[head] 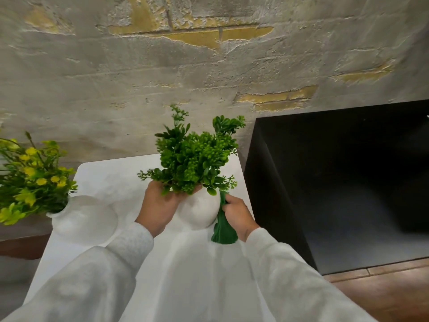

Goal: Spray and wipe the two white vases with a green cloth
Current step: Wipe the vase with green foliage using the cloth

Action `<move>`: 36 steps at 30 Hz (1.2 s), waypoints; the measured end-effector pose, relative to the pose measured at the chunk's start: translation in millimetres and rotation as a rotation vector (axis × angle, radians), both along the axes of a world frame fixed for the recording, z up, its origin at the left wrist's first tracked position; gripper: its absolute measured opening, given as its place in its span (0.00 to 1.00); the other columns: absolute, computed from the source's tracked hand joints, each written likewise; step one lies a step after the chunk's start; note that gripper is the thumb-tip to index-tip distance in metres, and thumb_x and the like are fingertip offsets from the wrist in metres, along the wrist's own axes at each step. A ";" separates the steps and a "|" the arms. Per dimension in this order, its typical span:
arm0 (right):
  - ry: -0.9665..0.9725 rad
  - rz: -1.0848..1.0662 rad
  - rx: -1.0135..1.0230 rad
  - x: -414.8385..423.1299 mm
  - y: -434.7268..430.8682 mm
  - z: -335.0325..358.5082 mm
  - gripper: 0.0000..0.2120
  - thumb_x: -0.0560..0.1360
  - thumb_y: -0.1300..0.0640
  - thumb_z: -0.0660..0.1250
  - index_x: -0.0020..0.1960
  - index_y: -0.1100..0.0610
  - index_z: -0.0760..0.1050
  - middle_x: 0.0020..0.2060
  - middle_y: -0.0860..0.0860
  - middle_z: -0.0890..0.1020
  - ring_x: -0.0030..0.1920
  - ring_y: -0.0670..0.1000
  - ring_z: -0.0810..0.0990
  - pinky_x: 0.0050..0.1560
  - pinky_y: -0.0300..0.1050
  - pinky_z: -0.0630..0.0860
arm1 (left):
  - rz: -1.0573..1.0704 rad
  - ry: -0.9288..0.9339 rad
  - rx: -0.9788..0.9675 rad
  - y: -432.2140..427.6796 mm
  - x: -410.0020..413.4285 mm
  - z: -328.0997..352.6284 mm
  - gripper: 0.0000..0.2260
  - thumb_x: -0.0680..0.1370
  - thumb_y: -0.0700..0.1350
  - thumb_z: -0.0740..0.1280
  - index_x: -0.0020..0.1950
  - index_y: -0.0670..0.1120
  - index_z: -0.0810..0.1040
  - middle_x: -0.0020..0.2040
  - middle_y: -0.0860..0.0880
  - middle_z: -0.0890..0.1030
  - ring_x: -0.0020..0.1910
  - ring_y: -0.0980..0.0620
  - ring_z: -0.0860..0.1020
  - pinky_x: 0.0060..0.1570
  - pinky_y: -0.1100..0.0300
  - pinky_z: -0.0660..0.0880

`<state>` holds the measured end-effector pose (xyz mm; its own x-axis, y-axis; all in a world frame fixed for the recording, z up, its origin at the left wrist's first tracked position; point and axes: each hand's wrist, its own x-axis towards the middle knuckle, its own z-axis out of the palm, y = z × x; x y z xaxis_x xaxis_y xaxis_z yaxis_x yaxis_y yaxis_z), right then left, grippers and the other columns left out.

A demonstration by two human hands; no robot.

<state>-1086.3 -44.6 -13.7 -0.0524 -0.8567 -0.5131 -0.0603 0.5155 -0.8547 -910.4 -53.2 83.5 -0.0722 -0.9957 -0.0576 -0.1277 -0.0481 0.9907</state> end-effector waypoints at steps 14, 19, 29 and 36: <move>-0.013 -0.011 -0.301 -6.1 -4.5 43.9 0.27 0.79 0.72 0.60 0.36 0.42 0.80 0.33 0.33 0.82 0.40 0.36 0.79 0.47 0.36 0.74 | 0.020 -0.094 -0.014 0.0 1.6 -5.8 0.07 0.66 0.45 0.73 0.39 0.42 0.82 0.37 0.42 0.83 0.36 0.46 0.79 0.37 0.51 0.75; 0.037 -0.078 -0.023 4.7 12.3 21.8 0.20 0.75 0.69 0.58 0.41 0.49 0.82 0.39 0.50 0.85 0.50 0.60 0.82 0.53 0.52 0.79 | 0.003 -0.098 -0.028 -0.9 3.8 -7.5 0.03 0.72 0.37 0.74 0.41 0.44 0.82 0.37 0.47 0.83 0.36 0.53 0.78 0.36 0.60 0.75; 0.081 -0.046 -0.389 -2.9 -1.9 55.6 0.21 0.75 0.70 0.64 0.38 0.43 0.77 0.41 0.47 0.81 0.45 0.49 0.78 0.47 0.51 0.78 | -0.042 -0.121 -0.065 0.4 7.0 -1.5 0.22 0.72 0.31 0.64 0.28 0.57 0.74 0.25 0.60 0.74 0.26 0.62 0.69 0.28 0.71 0.66; 0.056 -0.114 -0.254 -11.9 19.8 31.5 0.20 0.80 0.70 0.60 0.45 0.43 0.70 0.43 0.42 0.76 0.46 0.44 0.78 0.60 0.48 0.77 | -0.097 -0.137 -0.145 5.0 1.7 2.7 0.15 0.67 0.34 0.64 0.39 0.55 0.77 0.33 0.60 0.79 0.32 0.61 0.75 0.33 0.67 0.70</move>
<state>-1098.1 -24.8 17.7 -0.1776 -0.9444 -0.2768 -0.0648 0.2918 -0.9543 -908.7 -48.1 86.2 -0.1691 -0.9831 0.0702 -0.2590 0.1131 0.9592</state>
